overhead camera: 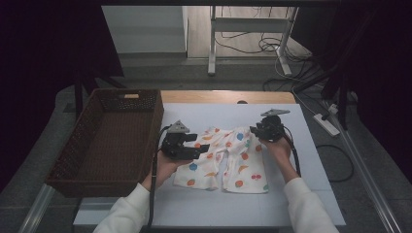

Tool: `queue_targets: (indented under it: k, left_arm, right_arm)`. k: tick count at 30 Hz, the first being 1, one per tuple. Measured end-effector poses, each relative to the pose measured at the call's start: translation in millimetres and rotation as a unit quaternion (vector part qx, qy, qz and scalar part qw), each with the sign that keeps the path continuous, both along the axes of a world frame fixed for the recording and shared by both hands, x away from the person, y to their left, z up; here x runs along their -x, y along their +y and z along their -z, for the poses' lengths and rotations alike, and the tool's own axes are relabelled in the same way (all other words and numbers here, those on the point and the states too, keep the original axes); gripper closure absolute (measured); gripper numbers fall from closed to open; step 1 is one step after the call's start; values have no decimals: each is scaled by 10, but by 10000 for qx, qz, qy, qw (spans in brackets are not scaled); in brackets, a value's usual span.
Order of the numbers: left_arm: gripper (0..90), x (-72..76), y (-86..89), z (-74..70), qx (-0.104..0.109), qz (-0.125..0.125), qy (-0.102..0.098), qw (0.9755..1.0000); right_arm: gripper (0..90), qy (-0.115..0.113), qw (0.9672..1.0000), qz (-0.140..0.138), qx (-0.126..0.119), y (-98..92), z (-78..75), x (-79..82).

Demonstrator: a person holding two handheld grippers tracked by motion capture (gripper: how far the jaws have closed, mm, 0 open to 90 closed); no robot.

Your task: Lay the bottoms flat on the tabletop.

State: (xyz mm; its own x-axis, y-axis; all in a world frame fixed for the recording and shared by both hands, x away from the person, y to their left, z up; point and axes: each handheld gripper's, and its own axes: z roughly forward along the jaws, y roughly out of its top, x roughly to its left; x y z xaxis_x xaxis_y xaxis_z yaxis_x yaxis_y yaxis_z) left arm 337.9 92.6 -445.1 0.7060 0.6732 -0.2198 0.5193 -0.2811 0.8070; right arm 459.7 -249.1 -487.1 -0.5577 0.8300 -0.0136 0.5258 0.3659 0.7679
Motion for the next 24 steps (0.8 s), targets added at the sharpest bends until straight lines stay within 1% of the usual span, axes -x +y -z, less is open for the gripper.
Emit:
queue_targets:
  k: [2, 6, 8, 12, 15, 18, 22, 24]
  left_arm:
    - [331, 6, 3, -1, -15, 9, -7, 10000]
    - [330, 17, -5, -7, -16, 41, -32, 10000]
    - [331, 23, -11, -14, -36, 76, -54, 9999]
    - [330, 25, -12, -21, 29, 127, -57, 9999]
    - [327, 34, -9, -31, 16, 191, -88, 9998]
    - [327, 39, 8, -51, 67, 222, -111, 9997]
    - [327, 51, 15, -68, 69, 242, -138, 9996]
    - [327, 61, 9, -80, 76, 250, -150, 9995]
  right_arm:
    - [587, -10, 9999, -56, -87, -11, -43, 86]
    - [564, 20, 9998, -206, -6, -23, -72, 292]
    - [557, 74, 9996, -246, -82, -39, -72, 387]
    - [541, 203, 9992, -277, -227, -60, -67, 564]
    - [519, 249, 9992, -320, -60, -61, -41, 730]
    - [482, 318, 9990, -301, 31, -79, -16, 894]
    - [466, 402, 9989, -251, 2, -94, 5, 1098]
    - [454, 427, 9985, -275, 192, -80, 27, 1197]
